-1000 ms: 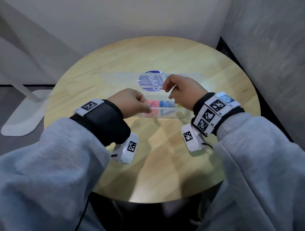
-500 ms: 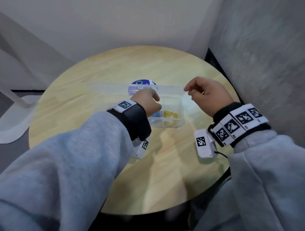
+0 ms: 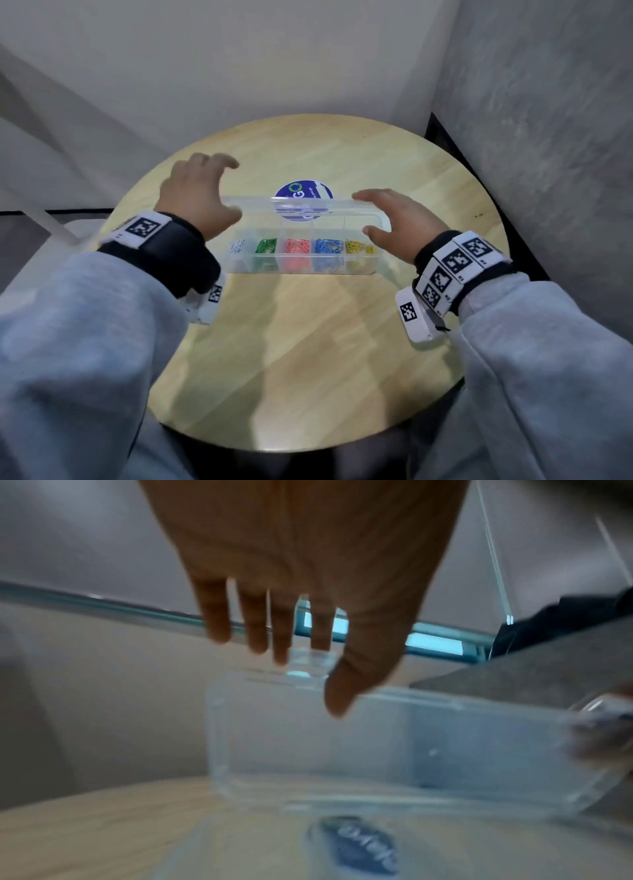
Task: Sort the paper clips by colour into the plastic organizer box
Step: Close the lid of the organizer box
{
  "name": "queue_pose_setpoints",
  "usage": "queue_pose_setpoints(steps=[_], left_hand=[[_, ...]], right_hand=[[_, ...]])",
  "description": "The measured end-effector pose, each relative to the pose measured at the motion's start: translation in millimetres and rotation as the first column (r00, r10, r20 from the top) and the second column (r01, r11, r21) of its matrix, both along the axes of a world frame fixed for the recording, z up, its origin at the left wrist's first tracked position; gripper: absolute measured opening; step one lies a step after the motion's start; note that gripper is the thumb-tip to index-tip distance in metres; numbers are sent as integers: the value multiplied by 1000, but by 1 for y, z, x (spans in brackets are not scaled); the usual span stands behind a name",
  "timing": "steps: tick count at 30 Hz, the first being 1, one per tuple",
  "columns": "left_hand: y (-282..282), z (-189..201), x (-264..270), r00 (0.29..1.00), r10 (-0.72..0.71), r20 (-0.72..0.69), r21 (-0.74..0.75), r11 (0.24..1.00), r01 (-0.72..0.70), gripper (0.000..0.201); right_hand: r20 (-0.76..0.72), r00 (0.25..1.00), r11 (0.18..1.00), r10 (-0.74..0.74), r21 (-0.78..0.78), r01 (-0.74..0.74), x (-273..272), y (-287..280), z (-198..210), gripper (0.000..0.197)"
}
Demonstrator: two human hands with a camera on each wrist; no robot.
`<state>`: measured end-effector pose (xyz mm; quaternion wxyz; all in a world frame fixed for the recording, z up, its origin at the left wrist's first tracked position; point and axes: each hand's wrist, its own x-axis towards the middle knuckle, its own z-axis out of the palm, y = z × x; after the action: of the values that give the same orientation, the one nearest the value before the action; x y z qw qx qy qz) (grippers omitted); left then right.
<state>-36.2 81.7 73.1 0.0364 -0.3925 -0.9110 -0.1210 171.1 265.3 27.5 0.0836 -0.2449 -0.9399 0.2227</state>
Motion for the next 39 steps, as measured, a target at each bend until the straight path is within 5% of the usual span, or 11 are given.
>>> queue_pose_setpoints(steps=[3, 6, 11, 20, 27, 39], left_hand=[[-11, -9, -10, 994, 74, 75, -319, 947, -47, 55], [-19, -15, -4, 996, 36, 87, -343, 939, -4, 48], [-35, -29, 6, 993, -33, 110, -470, 879, 82, 66], [-33, -37, 13, 992, -106, 62, -547, 828, 122, 53], [-30, -37, 7, 989, -138, 45, -642, 755, 134, 44], [-31, -37, 12, 977, -214, -5, -641, 751, 161, 39]], right_hand=[[33, 999, 999, -34, -14, 35, 1, -2, 0, 39], [134, 991, 998, -29, -45, 35, 4, -4, -1, 40], [305, 952, 1000, 15, -2, -16, 7, -11, -6, 53], [381, 924, 1000, 24, -9, -22, 9, -22, -6, 64], [379, 923, 998, 62, -11, -62, 6, -16, 3, 46], [525, 851, 969, 23, 198, -149, -13, -30, 3, 51]])
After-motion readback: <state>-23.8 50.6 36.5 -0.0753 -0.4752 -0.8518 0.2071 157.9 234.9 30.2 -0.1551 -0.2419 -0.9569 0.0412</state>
